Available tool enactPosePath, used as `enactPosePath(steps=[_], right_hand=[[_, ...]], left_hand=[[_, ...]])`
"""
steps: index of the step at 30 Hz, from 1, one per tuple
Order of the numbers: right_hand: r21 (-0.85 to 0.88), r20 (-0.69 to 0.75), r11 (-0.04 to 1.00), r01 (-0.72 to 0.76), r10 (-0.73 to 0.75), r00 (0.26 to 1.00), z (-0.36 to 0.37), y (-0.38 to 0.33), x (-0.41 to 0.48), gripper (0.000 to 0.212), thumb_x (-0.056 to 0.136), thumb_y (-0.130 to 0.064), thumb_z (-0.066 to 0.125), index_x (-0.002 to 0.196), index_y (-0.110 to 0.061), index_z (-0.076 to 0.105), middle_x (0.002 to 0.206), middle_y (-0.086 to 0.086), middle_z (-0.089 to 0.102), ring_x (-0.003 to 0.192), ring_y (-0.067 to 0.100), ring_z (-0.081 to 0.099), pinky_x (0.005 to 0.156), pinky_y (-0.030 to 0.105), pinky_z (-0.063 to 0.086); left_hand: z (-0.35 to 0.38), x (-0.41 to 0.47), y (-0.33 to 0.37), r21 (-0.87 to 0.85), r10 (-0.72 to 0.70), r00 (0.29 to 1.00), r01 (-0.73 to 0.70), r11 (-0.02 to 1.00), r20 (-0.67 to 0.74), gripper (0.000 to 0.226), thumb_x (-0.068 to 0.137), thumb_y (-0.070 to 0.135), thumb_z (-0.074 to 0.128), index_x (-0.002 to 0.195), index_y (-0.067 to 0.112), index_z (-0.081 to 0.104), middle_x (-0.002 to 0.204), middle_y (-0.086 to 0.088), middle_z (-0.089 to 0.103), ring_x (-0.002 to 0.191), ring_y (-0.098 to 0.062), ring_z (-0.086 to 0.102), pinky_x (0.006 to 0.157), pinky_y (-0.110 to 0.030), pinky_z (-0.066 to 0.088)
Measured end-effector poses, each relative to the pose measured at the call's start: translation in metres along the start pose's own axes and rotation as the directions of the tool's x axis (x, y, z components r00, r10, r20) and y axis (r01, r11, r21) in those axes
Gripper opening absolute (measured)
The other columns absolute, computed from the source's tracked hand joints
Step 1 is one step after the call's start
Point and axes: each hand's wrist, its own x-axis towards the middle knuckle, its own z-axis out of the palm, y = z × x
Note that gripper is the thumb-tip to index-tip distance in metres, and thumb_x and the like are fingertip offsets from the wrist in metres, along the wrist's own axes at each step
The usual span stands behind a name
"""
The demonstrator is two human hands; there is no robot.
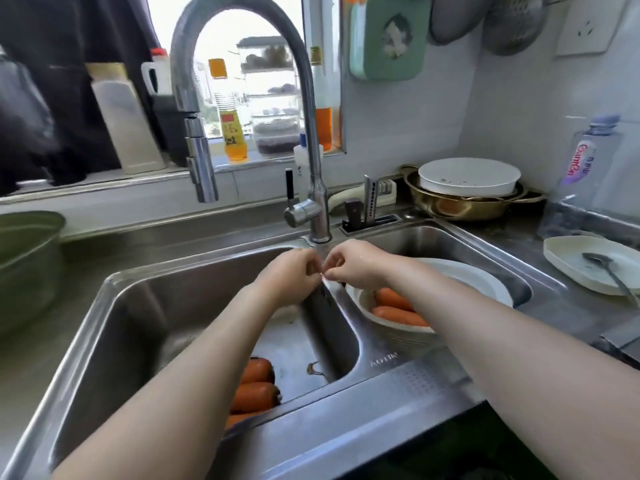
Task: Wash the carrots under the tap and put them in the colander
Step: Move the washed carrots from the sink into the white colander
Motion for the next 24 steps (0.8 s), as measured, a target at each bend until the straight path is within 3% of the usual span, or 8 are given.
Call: enactPosePath(steps=[4, 6, 9, 13, 17, 19, 22, 24], right_hand=[[0.011, 0.156, 0.996, 0.093, -0.094, 0.983, 0.042, -0.062, 0.015, 0.008, 0.096, -0.028, 0.07, 0.101, -0.027, 0.075, 0.085, -0.01, 0.07, 0.077, 0.007, 0.064, 0.062, 0.015, 0.047], [-0.04, 0.331, 0.996, 0.075, -0.058, 0.942, 0.069, -0.084, 0.025, 0.018, 0.097, -0.032, 0.069, 0.112, -0.023, 0.074, 0.097, -0.001, 0.073, 0.08, 0.012, 0.067, 0.066, 0.023, 0.054], [-0.221, 0.531, 0.972, 0.075, 0.056, 0.846, 0.111, -0.107, 0.035, 0.041, 0.098, -0.036, 0.069, 0.133, -0.015, 0.065, 0.096, 0.0, 0.066, 0.091, 0.019, 0.067, 0.079, 0.034, 0.06], [-0.381, 0.607, 0.909, 0.17, 0.108, 0.788, 0.15, -0.119, 0.043, 0.067, 0.099, -0.037, 0.067, 0.157, -0.018, 0.04, 0.142, 0.007, 0.058, 0.124, 0.028, 0.06, 0.091, 0.035, 0.053], [-0.432, 0.629, 0.884, 0.178, 0.154, 0.762, 0.177, -0.111, 0.052, 0.083, 0.094, -0.046, 0.07, 0.162, -0.019, 0.03, 0.154, 0.006, 0.05, 0.129, 0.029, 0.059, 0.108, 0.041, 0.049], [-0.472, 0.615, 0.863, 0.178, 0.178, 0.769, 0.187, -0.107, 0.055, 0.081, 0.091, -0.052, 0.072, 0.157, -0.017, 0.04, 0.149, 0.006, 0.055, 0.127, 0.028, 0.06, 0.107, 0.042, 0.05], [-0.517, 0.582, 0.838, 0.173, 0.197, 0.789, 0.193, -0.103, 0.061, 0.064, 0.084, -0.058, 0.075, 0.132, -0.016, 0.066, 0.121, 0.004, 0.073, 0.105, 0.025, 0.068, 0.096, 0.038, 0.056], [-0.517, 0.578, 0.839, 0.169, 0.196, 0.793, 0.196, -0.101, 0.063, 0.06, 0.082, -0.059, 0.077, 0.125, -0.017, 0.07, 0.112, 0.003, 0.076, 0.097, 0.023, 0.069, 0.091, 0.035, 0.056]], left_hand=[[-0.021, -0.046, -0.055, 0.015, -0.231, 0.947, 0.234, 0.972, 0.221, 0.008, 0.098, 0.035, 0.063, 0.102, 0.028, 0.064, 0.096, 0.006, 0.066, 0.09, -0.015, 0.062, 0.079, -0.033, 0.05], [-0.024, -0.07, -0.083, 0.036, -0.325, 0.893, 0.331, 0.943, 0.311, 0.017, 0.1, 0.036, 0.063, 0.113, 0.028, 0.067, 0.104, 0.006, 0.068, 0.094, -0.011, 0.063, 0.086, -0.032, 0.053], [-0.019, -0.097, -0.12, 0.068, -0.431, 0.821, 0.439, 0.896, 0.374, 0.024, 0.098, 0.034, 0.067, 0.122, 0.027, 0.068, 0.119, 0.006, 0.069, 0.105, -0.012, 0.064, 0.095, -0.031, 0.051], [-0.007, -0.112, -0.153, 0.147, -0.477, 0.719, 0.473, 0.869, 0.506, 0.058, 0.094, 0.041, 0.069, 0.149, 0.032, 0.051, 0.15, 0.005, 0.053, 0.131, -0.018, 0.055, 0.109, -0.032, 0.044], [0.008, -0.111, -0.165, 0.191, -0.473, 0.639, 0.46, 0.867, 0.606, 0.079, 0.085, 0.046, 0.069, 0.157, 0.043, 0.036, 0.153, 0.007, 0.053, 0.121, -0.018, 0.064, 0.101, -0.032, 0.054], [0.013, -0.107, -0.169, 0.203, -0.46, 0.618, 0.442, 0.874, 0.638, 0.08, 0.085, 0.046, 0.069, 0.157, 0.044, 0.035, 0.154, 0.008, 0.052, 0.122, -0.019, 0.064, 0.103, -0.035, 0.054], [0.012, -0.1, -0.166, 0.206, -0.443, 0.623, 0.416, 0.886, 0.645, 0.077, 0.089, 0.045, 0.071, 0.157, 0.04, 0.036, 0.156, 0.007, 0.05, 0.127, -0.022, 0.06, 0.105, -0.037, 0.052], [0.011, -0.098, -0.161, 0.22, -0.433, 0.629, 0.39, 0.894, 0.645, 0.075, 0.091, 0.043, 0.072, 0.157, 0.038, 0.038, 0.156, 0.006, 0.048, 0.131, -0.024, 0.057, 0.108, -0.038, 0.049]])
